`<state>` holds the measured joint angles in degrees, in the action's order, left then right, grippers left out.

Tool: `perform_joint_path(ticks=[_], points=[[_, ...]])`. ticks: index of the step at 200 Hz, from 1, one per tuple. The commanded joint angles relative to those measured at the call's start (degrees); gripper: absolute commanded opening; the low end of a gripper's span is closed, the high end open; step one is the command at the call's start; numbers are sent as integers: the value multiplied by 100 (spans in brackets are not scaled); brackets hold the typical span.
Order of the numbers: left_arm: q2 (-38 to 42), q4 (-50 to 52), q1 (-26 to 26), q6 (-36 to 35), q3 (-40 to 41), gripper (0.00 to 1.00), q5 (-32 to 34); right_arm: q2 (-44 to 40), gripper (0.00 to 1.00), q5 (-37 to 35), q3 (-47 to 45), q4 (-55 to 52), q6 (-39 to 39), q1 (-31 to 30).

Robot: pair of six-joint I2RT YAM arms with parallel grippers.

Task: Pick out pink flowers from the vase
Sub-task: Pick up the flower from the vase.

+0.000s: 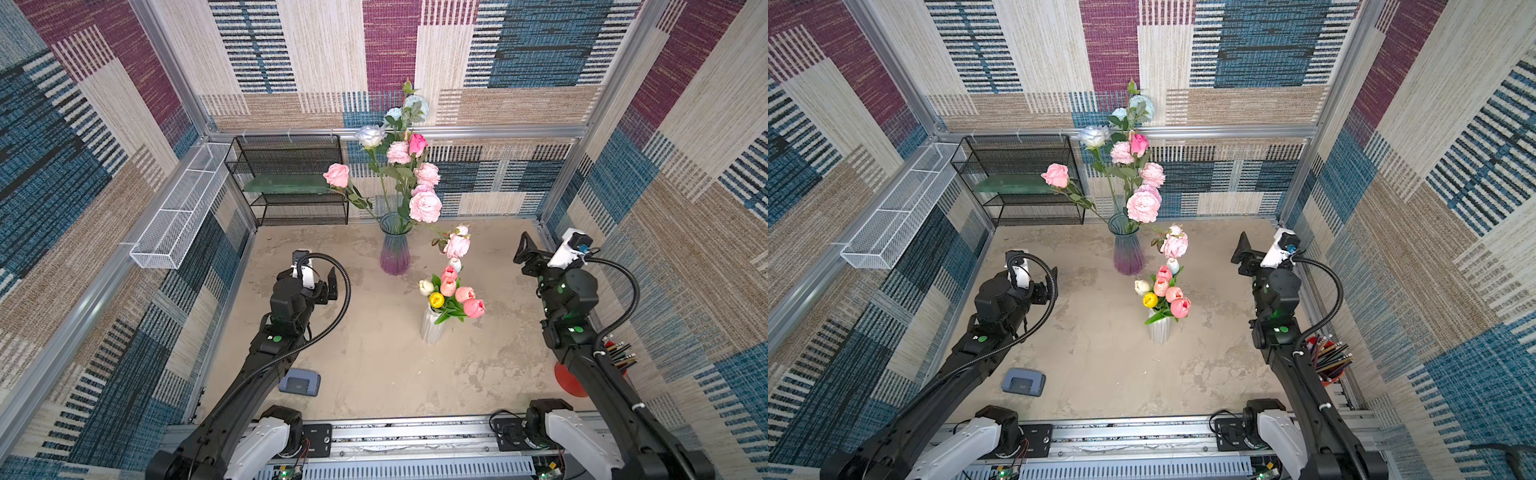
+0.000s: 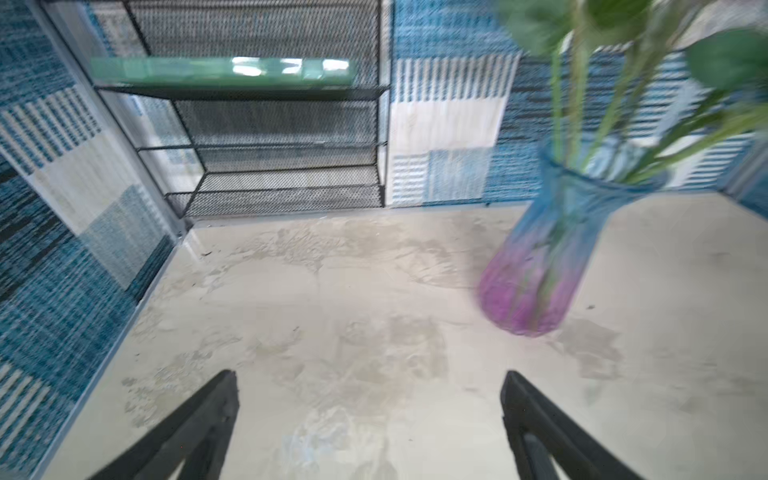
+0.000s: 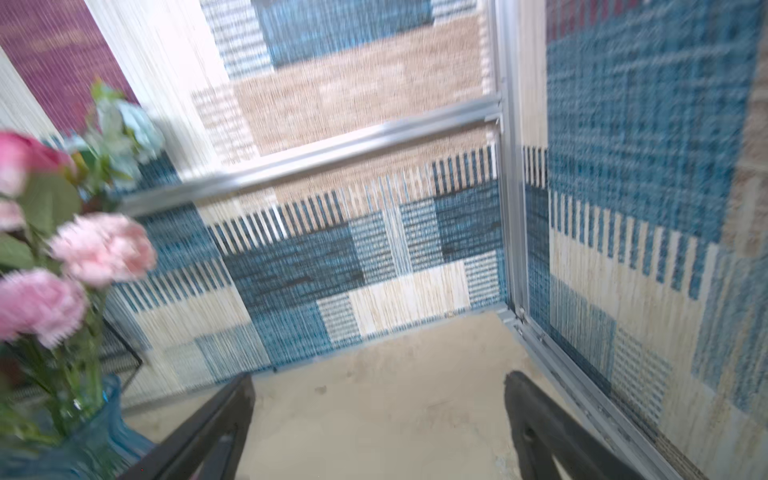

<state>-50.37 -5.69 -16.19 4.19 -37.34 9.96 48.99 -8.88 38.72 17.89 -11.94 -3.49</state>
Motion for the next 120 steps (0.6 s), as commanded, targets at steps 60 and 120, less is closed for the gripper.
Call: perform_joint_path(ticks=[60,120], points=[[574,4633,-1045,1877,-2128,100,-1063,-822,95,-1390,2330,-4083,-1252,-2218],[608,4303,-1207,2465,-1808,100,-2557,-2005,95,305,1755,-3411,34,-2078]])
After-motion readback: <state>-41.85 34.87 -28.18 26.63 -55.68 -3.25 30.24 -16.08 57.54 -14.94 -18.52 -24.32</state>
